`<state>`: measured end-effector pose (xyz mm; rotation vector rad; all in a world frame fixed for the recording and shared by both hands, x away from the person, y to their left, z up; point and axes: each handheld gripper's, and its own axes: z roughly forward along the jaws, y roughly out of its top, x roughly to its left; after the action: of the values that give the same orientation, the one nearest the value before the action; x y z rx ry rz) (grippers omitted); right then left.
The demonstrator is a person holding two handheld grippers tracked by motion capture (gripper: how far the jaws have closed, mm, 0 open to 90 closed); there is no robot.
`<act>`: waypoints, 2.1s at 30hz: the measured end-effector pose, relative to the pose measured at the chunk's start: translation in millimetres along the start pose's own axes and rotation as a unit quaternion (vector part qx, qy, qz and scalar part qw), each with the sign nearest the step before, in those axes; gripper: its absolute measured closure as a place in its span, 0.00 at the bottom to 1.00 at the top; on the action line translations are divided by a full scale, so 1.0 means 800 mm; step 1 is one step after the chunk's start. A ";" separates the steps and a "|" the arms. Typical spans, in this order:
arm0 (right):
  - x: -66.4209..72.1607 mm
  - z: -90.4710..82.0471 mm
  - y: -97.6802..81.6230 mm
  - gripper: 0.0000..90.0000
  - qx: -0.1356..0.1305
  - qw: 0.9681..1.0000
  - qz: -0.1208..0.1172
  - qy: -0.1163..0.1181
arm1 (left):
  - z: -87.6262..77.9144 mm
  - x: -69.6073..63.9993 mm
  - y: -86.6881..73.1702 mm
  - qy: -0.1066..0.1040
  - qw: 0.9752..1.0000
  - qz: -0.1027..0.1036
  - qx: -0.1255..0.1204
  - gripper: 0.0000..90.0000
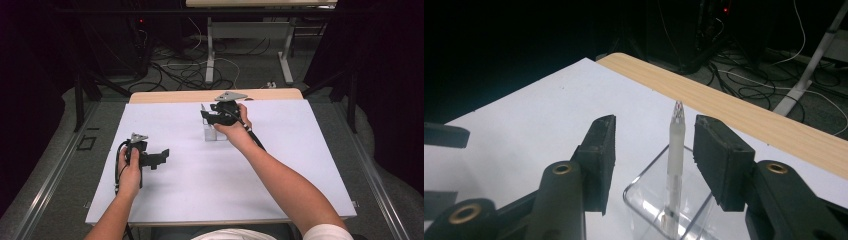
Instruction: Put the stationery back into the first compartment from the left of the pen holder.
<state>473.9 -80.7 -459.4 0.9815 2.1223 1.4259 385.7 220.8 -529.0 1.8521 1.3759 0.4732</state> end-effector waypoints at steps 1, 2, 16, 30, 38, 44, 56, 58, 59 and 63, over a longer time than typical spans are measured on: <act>0.000 -0.003 -0.001 0.54 0.000 1.000 -0.001 0.001 | 0.000 0.000 0.000 0.000 1.000 0.000 0.000 0.00; 0.000 -0.006 -0.002 0.51 0.003 1.000 -0.007 0.001 | 0.000 0.000 0.000 0.000 1.000 0.000 0.000 0.00; -0.012 -0.050 -0.032 0.24 0.050 0.999 0.004 -0.017 | -0.001 0.002 0.000 0.000 1.000 0.002 0.005 0.00; -0.037 -0.102 -0.081 0.01 0.069 0.995 0.011 -0.076 | -0.002 0.002 -0.001 0.004 1.000 -0.007 0.003 0.00; -0.060 -0.127 -0.112 0.00 0.084 0.990 0.021 -0.109 | -0.002 0.003 -0.002 0.006 1.000 -0.008 -0.001 0.00; -0.075 -0.140 -0.128 0.00 0.090 0.987 0.038 -0.125 | -0.003 0.004 -0.002 0.006 1.000 -0.008 0.004 0.00; -0.099 -0.152 -0.147 0.00 0.102 0.981 0.071 -0.150 | -0.002 0.005 -0.002 0.006 1.000 -0.009 0.000 0.00; -0.102 -0.153 -0.150 0.00 0.103 0.980 0.073 -0.153 | -0.002 0.005 -0.002 0.007 1.000 -0.008 0.000 0.00; -0.103 -0.154 -0.152 0.00 0.105 0.980 0.073 -0.151 | -0.002 0.005 -0.001 0.006 1.000 -0.008 -0.001 0.00; -0.108 -0.155 -0.159 0.00 0.117 0.978 0.074 -0.154 | -0.002 0.006 -0.001 0.007 1.000 -0.007 0.000 0.00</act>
<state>407.8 -252.4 -531.1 1.3769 2.0470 1.0183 385.5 225.7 -529.5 1.8424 1.3969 0.4789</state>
